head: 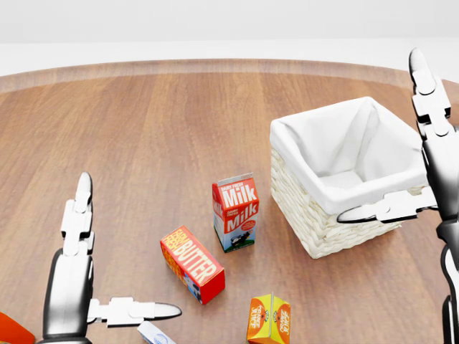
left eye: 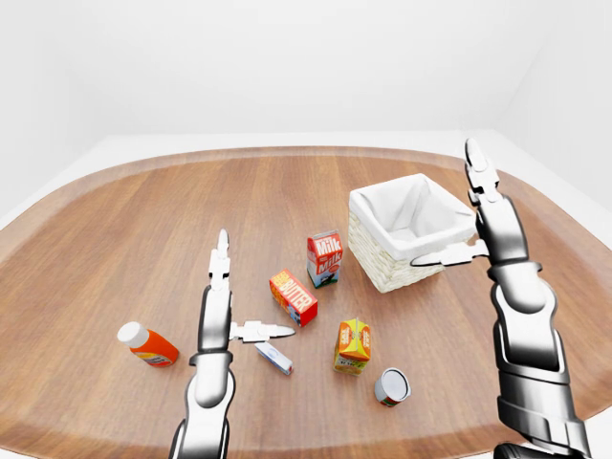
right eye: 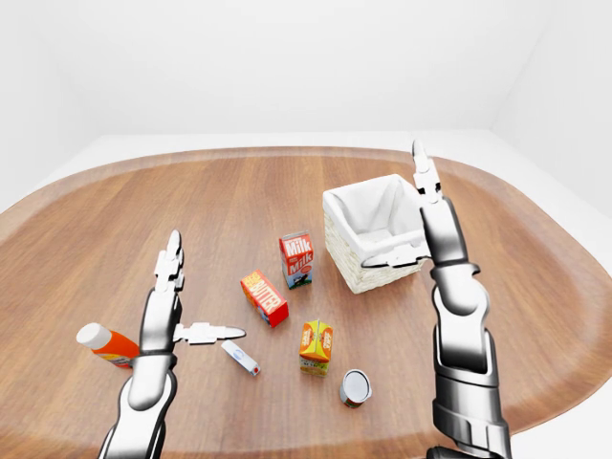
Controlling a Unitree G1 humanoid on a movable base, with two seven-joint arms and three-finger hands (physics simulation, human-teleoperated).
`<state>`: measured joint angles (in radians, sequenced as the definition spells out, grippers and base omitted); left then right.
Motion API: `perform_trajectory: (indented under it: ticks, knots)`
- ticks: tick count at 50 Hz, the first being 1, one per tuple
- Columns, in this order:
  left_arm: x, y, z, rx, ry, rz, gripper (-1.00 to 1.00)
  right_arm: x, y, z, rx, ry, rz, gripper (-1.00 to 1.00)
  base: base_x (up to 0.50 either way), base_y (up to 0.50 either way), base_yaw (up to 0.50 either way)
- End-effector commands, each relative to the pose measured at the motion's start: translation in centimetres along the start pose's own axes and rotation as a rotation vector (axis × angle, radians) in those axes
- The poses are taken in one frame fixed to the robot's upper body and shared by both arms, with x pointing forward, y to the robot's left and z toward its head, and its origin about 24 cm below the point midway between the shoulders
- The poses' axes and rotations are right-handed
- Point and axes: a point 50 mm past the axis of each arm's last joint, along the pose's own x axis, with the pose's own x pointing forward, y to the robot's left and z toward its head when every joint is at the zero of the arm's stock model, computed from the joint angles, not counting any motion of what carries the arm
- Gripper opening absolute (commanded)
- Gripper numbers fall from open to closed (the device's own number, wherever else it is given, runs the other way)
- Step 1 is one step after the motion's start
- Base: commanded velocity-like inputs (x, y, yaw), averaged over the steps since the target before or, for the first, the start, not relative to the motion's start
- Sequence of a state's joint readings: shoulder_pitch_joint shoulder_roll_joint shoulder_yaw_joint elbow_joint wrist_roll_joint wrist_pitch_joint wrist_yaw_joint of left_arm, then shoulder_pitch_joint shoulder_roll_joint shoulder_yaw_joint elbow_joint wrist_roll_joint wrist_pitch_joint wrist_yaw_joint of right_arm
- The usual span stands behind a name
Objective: Pick up the alphabet soup and the tomato sauce, and put them in the basket.
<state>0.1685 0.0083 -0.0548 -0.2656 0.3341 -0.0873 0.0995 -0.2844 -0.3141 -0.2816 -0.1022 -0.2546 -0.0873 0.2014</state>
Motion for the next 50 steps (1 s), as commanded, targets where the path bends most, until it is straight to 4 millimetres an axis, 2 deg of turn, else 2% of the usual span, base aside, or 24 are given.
perform_trajectory:
  ticks: [1,8,29,50]
  knots:
    - [0.0,0.2,0.1,-0.014,-0.003,0.008,1.00,-1.7,0.2,0.5,0.038,-0.015,0.015,1.00,0.00,0.00,0.00]
    - [0.0,0.2,0.3,-0.017,-0.011,0.009,1.00,-3.3,0.9,0.8,0.079,-0.018,0.036,1.00,0.00,0.00,0.00]
    - [0.0,0.2,0.1,-0.016,-0.001,0.009,1.00,-5.9,3.5,-0.6,0.136,0.089,0.087,1.00,0.00,0.00,0.00]
    - [-0.1,0.1,0.1,-0.013,-0.001,0.007,1.00,-7.3,3.9,-0.4,0.161,0.109,0.104,1.00,0.00,0.00,0.00]
